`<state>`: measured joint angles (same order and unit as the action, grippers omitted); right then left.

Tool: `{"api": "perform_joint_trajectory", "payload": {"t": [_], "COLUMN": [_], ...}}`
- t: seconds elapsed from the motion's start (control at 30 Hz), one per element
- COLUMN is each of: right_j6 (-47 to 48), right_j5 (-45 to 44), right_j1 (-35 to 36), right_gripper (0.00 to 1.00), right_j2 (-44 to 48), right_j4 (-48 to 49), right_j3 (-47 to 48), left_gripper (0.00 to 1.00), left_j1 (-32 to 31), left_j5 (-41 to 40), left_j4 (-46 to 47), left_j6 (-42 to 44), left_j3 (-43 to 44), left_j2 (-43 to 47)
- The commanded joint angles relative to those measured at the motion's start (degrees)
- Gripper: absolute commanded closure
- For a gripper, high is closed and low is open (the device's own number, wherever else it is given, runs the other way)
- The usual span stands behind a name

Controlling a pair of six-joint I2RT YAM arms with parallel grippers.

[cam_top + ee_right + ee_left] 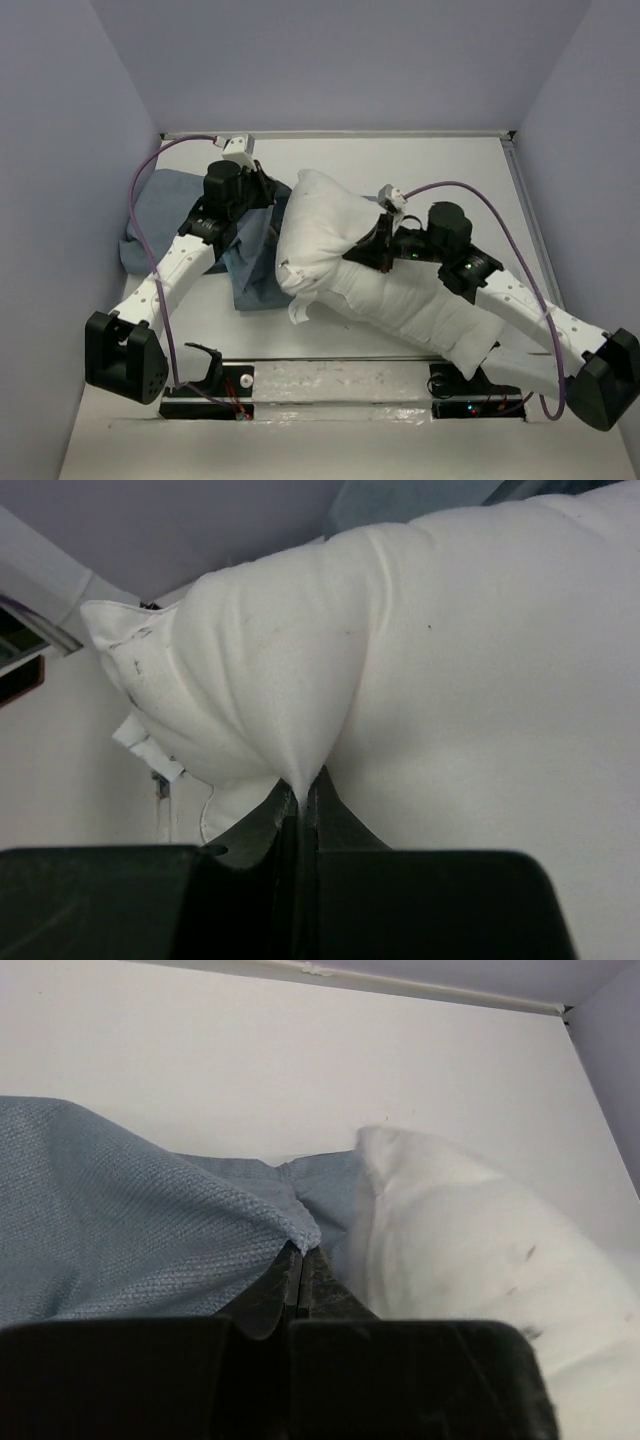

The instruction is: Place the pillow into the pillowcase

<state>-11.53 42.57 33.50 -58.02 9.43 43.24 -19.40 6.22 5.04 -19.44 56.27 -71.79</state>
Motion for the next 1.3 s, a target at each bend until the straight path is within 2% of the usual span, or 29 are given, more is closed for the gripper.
{"api": "perform_joint_trajectory", "payload": {"t": [0.0, 0.17, 0.4, 0.47, 0.5, 0.53, 0.57, 0.7, 0.77, 0.8, 0.9, 1.1, 1.27], "right_j6": [6.5, 8.5, 10.3, 10.8, 13.0, 13.8, 14.9, 15.5, 14.9, 14.7, 15.2, 17.3, 20.2], "right_j5": [1.8, 0.3, -10.9, -9.4, -4.4, -3.2, -4.0, -5.2, -11.2, -19.0, -30.7, -45.9, -53.4], "right_j1": [9.6, 13.6, 13.6, 13.6, 14.9, 16.3, 18.9, 21.0, 21.0, 21.0, 21.0, 21.0, 21.0], "right_gripper": [1.0, 1.0, 1.0, 1.0, 1.0, 1.0, 1.0, 1.0, 1.0, 1.0, 1.0, 1.0, 1.0], "right_j2": [-4.5, -5.7, -12.6, -17.1, -18.3, -19.7, -19.8, -21.1, -21.2, -21.1, -21.4, -21.5, -22.1], "right_j4": [-8.8, -11.5, -12.0, -15.2, -16.4, -17.2, -17.9, -19.0, -17.8, -17.3, -15.9, -3.4, 5.5], "right_j3": [4.7, 3.5, 8.6, 13.2, 14.3, 15.0, 14.9, 14.1, 14.1, 14.3, 17.0, 19.6, 17.5], "left_gripper": [1.0, 1.0, 1.0, 1.0, 1.0, 1.0, 1.0, 1.0, 1.0, 1.0, 1.0, 1.0, 1.0], "left_j1": [-0.2, -0.2, -1.0, -1.0, -1.0, -1.0, -1.0, -1.2, -2.0, -2.6, -5.1, -5.3, -5.2], "left_j5": [1.8, 1.9, 3.4, 3.3, 2.8, 2.0, 0.7, 3.6, 4.7, 4.2, -0.6, -2.4, -2.4], "left_j4": [3.0, 2.8, 1.0, 0.9, 0.8, 0.4, -0.2, -0.3, -0.5, -1.2, -4.3, -8.1, -12.1], "left_j6": [0.4, 0.9, 0.6, 1.4, 2.0, 2.5, 3.3, 3.3, 3.3, 4.2, 6.3, 7.1, 8.5], "left_j3": [4.5, 5.2, -0.2, -1.6, -1.6, -1.3, -0.3, 2.2, 2.6, 2.6, 1.8, -2.1, -0.3], "left_j2": [0.8, 0.6, 7.0, 8.9, 9.2, 9.1, 8.5, 6.0, 5.5, 5.8, 8.3, 14.9, 17.3]}}
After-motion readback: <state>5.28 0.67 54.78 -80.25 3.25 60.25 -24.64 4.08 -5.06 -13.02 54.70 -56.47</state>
